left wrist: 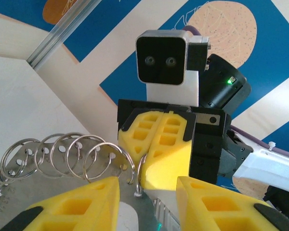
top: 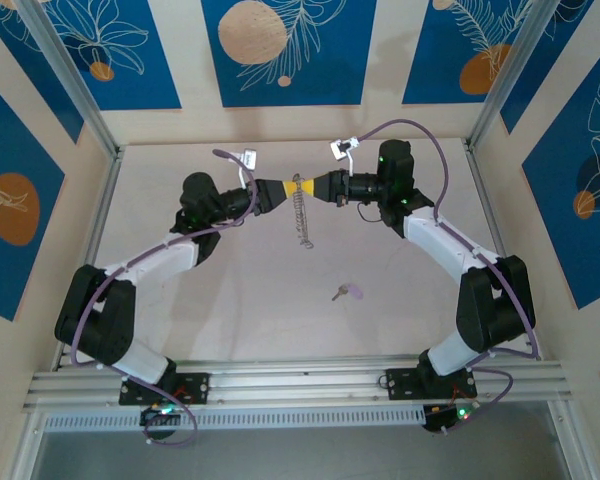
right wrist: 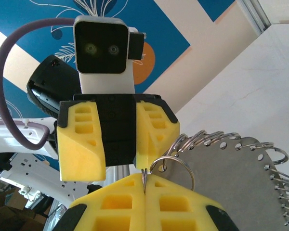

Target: Put the keys on the keyring

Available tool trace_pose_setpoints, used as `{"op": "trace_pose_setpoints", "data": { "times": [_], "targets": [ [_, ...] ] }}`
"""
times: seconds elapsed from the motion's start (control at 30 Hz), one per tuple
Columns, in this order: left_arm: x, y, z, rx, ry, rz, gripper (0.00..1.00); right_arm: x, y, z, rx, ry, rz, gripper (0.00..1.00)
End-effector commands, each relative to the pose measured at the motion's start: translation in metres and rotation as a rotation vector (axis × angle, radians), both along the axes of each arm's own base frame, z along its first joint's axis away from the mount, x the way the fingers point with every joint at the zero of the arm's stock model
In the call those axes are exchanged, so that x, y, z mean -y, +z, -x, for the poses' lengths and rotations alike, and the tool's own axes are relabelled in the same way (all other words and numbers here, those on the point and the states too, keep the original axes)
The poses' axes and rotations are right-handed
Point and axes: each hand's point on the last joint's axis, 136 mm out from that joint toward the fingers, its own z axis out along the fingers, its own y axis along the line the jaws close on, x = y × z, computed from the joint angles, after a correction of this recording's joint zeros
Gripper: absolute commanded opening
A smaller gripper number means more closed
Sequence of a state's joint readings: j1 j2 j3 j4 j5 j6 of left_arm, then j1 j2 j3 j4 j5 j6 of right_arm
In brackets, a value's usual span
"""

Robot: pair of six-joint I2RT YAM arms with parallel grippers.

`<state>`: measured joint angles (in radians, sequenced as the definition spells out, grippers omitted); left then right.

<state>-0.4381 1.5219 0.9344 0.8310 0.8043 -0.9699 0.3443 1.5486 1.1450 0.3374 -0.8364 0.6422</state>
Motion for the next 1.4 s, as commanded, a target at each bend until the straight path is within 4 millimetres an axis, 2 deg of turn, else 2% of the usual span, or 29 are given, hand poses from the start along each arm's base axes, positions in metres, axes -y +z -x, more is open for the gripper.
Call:
{"op": "trace_pose_setpoints", "data": {
  "times": [0.0,0.37,0.77,0.9,1.03,1.23,1.37],
  "targets": [
    [0.002,0.014,0.010,0.069,-0.025,0.023,0.35,-0.003,0.004,0.004,0.012,-0.002,-0.011,0.00],
    [0.012,0.017,0.015,0.080,-0.053,0.027,0.31,-0.004,0.002,0.006,0.008,-0.006,-0.010,0.00],
    [0.025,0.019,0.017,0.103,-0.080,0.047,0.13,-0.003,0.000,0.010,-0.004,0.005,-0.007,0.00],
    [0.027,0.022,0.016,0.111,-0.074,0.062,0.00,-0.001,0.000,0.012,-0.005,0.001,-0.007,0.00],
    [0.025,0.018,0.014,0.105,-0.047,0.061,0.00,0.004,-0.001,0.008,-0.016,-0.019,-0.010,0.00],
    [0.021,0.009,0.007,0.098,0.013,0.033,0.00,0.014,-0.003,0.002,-0.041,-0.044,-0.027,0.17],
    [0.021,0.004,0.004,0.089,0.026,0.015,0.00,0.018,-0.004,0.002,-0.043,-0.052,-0.031,0.21]
  ]
}}
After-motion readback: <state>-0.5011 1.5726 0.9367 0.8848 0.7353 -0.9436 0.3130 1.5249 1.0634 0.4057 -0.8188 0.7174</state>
